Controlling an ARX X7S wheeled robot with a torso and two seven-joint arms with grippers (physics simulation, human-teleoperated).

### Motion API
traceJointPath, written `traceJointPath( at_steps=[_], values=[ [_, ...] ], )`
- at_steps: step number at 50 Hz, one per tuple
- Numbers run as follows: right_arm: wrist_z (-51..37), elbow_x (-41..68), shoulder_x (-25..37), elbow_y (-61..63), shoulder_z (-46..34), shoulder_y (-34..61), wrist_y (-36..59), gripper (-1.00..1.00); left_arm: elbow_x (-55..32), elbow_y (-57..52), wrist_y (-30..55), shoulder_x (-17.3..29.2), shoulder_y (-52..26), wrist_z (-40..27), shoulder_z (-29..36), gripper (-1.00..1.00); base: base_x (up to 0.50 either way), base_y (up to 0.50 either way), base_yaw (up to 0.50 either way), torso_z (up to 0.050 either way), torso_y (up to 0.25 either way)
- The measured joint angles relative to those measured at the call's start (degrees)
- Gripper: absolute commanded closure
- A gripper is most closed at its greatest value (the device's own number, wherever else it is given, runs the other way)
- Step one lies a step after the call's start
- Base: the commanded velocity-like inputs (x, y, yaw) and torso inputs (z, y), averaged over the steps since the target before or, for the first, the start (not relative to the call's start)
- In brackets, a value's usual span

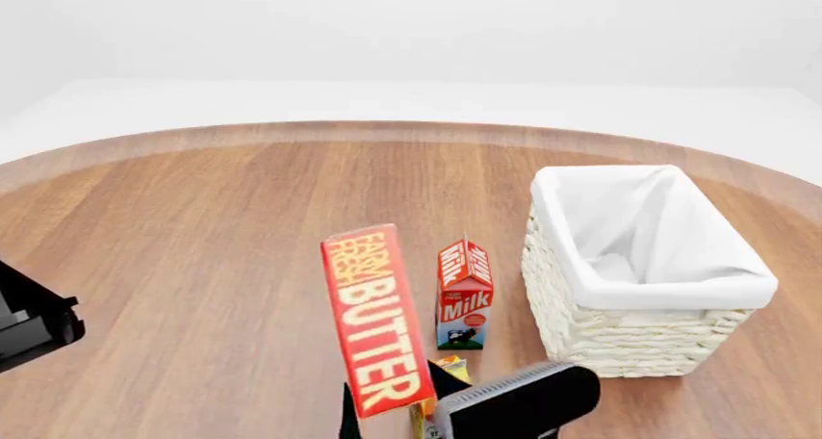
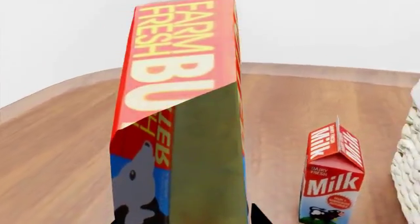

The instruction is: Pick up the cream cheese box and the butter, and put them in the basket.

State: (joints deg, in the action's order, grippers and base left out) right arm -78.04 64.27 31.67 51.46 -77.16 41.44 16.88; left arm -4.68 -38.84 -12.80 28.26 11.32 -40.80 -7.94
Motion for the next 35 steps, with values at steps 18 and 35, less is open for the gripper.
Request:
traceJointPath(
  at_steps=[18, 35],
  values=[
    [-5.15, 4.88, 9.35, 6.21, 6.08, 7.06, -2.92, 1.00, 0.09, -0.31, 0.18, 0.09, 0.14, -0.18, -0.32, -1.00, 0.00, 0.00, 0.00, 0.001, 0.001],
    [-4.76, 12.93, 27.31, 7.66, 11.61, 19.19, -4.49, 1.00, 0.66, -0.52, 0.61, 0.13, -0.12, -0.12, 0.21, -1.00, 0.00, 0.00, 0.00, 0.000, 0.001]
  ],
)
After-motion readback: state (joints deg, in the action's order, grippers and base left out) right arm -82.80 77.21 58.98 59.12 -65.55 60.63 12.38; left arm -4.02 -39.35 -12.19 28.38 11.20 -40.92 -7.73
